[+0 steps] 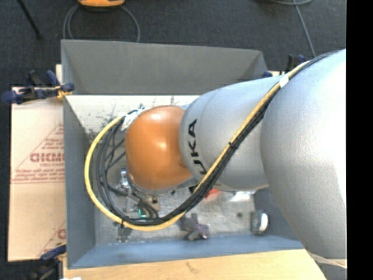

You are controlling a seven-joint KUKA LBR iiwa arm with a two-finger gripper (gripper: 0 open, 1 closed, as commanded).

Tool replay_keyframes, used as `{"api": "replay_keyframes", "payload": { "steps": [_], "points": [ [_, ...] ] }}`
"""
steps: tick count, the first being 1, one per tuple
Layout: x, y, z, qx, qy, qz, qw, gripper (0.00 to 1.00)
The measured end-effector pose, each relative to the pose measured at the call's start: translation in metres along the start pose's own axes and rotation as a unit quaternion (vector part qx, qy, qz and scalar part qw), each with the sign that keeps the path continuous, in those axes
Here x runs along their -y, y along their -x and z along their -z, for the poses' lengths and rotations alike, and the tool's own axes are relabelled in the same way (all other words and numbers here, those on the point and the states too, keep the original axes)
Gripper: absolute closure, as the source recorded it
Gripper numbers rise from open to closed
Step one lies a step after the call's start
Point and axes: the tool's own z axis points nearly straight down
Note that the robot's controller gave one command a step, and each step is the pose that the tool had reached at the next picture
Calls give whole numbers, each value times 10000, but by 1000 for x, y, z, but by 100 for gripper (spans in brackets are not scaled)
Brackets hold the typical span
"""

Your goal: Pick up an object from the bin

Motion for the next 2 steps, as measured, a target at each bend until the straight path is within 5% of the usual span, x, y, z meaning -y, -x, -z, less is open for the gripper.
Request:
{"api": "replay_keyframes", "payload": {
  "steps": [1, 2],
  "points": [
    [81, 54, 28, 61, -13, 1208, 9927, 0],
    [43, 90, -13, 43, 15, 234, 9997, 0]
  ]
}}
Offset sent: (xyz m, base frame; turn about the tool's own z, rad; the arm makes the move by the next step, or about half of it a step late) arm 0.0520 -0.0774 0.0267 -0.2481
